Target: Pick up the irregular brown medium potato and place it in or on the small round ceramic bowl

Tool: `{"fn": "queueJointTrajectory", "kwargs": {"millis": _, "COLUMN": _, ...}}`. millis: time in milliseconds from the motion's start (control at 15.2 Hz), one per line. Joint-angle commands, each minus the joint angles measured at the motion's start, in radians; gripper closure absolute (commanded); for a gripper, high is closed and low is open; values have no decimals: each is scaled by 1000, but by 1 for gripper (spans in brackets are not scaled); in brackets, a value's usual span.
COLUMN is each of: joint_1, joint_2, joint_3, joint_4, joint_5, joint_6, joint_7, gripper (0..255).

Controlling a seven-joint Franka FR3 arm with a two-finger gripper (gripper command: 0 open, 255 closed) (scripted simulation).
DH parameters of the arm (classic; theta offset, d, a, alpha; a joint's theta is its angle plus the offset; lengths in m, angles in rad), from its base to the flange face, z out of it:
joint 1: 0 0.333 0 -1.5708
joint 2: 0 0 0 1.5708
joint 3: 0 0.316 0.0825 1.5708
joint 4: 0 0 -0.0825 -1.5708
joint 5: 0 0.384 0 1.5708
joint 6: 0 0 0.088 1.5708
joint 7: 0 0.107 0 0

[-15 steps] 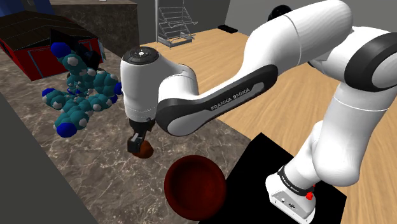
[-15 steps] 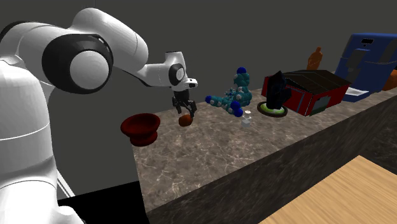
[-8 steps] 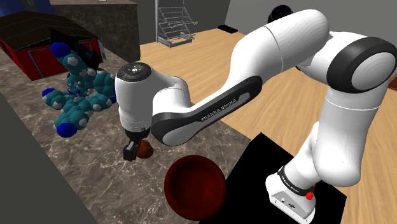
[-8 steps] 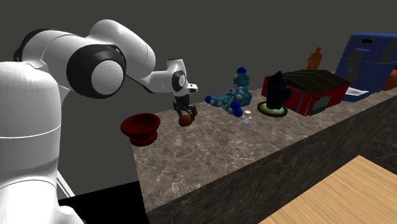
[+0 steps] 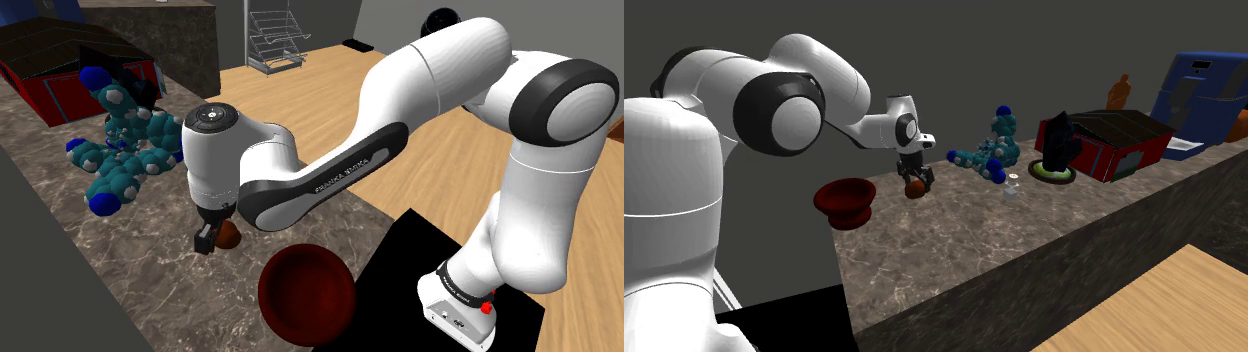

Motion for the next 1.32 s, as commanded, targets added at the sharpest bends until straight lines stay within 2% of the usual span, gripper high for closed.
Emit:
{"fn": "queueJointTrajectory", "kwargs": {"millis": 0, "joint_1": 0, "joint_2": 0, "joint_3": 0, "joint_4": 0, "joint_5": 0, "joint_6": 0, "joint_7": 0, "gripper": 255}}
{"fn": "queueJointTrajectory", "kwargs": {"millis": 594, "joint_1": 0, "joint_2": 0, "joint_3": 0, "joint_4": 0, "joint_5": 0, "joint_6": 0, "joint_7": 0, "gripper": 255}}
{"fn": "queueJointTrajectory", "kwargs": {"millis": 1254, "joint_1": -16, "joint_2": -67, "joint_3": 25, "joint_4": 47, "joint_5": 54, "joint_6": -104, "joint_7": -44, "gripper": 255}}
